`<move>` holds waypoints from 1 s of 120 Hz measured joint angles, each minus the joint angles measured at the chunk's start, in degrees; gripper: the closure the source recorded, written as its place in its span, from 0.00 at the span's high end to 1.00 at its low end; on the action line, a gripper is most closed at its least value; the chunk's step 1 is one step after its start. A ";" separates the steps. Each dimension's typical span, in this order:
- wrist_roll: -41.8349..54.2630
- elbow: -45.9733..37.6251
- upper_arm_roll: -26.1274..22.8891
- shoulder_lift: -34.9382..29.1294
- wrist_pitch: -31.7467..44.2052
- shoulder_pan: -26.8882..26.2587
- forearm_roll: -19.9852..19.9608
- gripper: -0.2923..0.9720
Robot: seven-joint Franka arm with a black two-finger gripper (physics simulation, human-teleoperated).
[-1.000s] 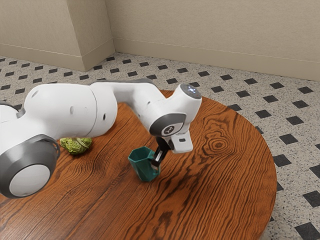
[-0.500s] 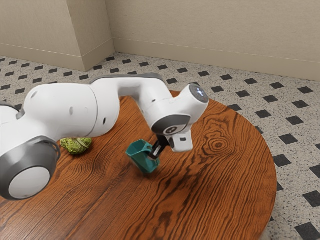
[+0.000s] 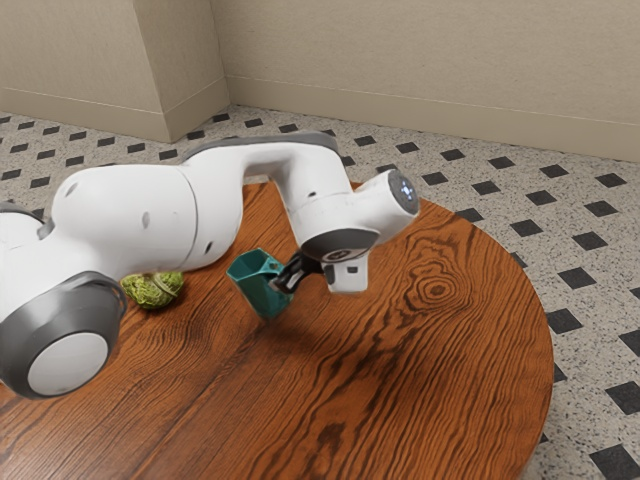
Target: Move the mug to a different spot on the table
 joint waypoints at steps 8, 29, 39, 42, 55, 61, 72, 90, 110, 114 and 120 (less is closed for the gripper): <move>-0.02 1.29 0.02 0.61 -0.36 0.85 1.26 0.24; 0.06 4.52 0.05 3.99 -1.57 2.24 3.47 0.24; 0.09 5.77 0.05 5.88 -2.84 2.51 4.17 0.24; 0.11 6.23 0.05 6.46 -3.27 2.51 4.34 0.24; 0.18 8.92 0.05 9.27 -5.64 2.44 4.97 0.23; 0.23 10.26 -0.01 10.36 -6.96 2.28 5.21 0.23; 0.32 11.58 -0.17 11.49 -9.14 2.09 5.44 0.23; 0.51 13.46 -0.35 12.44 -11.41 1.92 5.57 0.23; 0.76 14.17 -0.53 13.31 -12.37 1.70 5.55 0.23; 0.81 14.19 -0.57 13.45 -12.42 1.70 5.53 0.23; 0.87 14.20 -0.62 13.66 -12.47 1.73 5.50 0.23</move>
